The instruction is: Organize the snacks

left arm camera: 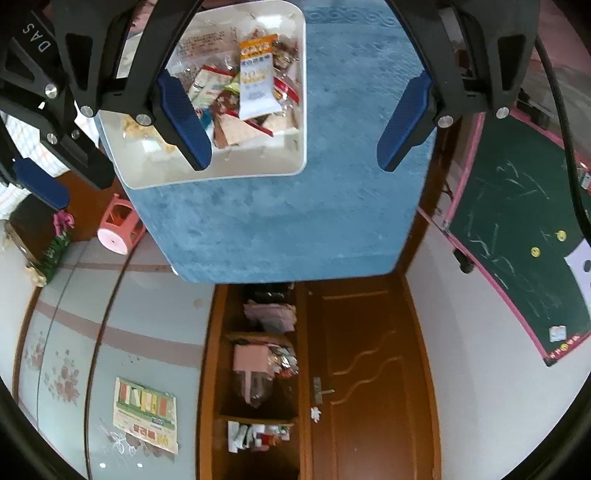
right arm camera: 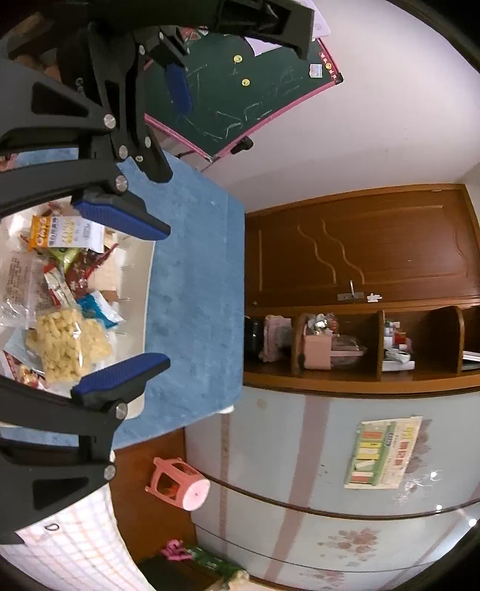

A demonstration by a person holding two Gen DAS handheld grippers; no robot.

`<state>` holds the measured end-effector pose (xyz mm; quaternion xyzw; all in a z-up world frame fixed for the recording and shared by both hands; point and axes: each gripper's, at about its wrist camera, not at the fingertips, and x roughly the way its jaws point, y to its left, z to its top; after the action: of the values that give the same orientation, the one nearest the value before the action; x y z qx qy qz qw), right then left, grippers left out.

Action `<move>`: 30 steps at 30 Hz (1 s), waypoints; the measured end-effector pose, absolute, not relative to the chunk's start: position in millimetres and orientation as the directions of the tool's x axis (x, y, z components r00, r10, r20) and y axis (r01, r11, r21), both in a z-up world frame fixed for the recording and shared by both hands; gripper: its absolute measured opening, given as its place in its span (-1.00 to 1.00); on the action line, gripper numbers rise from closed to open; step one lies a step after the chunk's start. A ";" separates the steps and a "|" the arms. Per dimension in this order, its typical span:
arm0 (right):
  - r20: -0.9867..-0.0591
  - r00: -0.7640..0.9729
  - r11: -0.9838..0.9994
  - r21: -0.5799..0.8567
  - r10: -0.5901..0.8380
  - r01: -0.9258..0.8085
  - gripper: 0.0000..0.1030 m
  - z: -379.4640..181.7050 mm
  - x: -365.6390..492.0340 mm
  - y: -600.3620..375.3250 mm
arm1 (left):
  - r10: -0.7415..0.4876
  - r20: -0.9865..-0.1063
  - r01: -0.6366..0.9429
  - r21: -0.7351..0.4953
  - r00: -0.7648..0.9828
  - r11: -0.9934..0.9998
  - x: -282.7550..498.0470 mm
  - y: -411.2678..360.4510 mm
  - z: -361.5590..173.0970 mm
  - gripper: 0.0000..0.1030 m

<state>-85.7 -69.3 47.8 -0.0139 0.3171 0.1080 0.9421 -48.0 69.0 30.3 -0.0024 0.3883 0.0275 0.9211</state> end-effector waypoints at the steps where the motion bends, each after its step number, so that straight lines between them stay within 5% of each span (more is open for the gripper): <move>1: -0.598 0.777 0.976 0.040 0.195 -0.214 0.25 49.2 -85.1 -68.0 | 0.056 -0.713 -0.059 0.020 0.699 0.998 -48.7 70.1 31.2 0.76; 30: -0.678 0.710 0.978 0.069 0.191 -0.198 0.25 31.8 -69.6 -57.0 | 0.099 -0.747 -0.118 0.028 0.657 0.993 -46.6 75.3 15.5 0.76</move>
<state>-69.6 -57.0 31.8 -0.0046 0.3661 0.1053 0.9246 -46.6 75.3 15.5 -0.0117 0.4099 0.0596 0.9101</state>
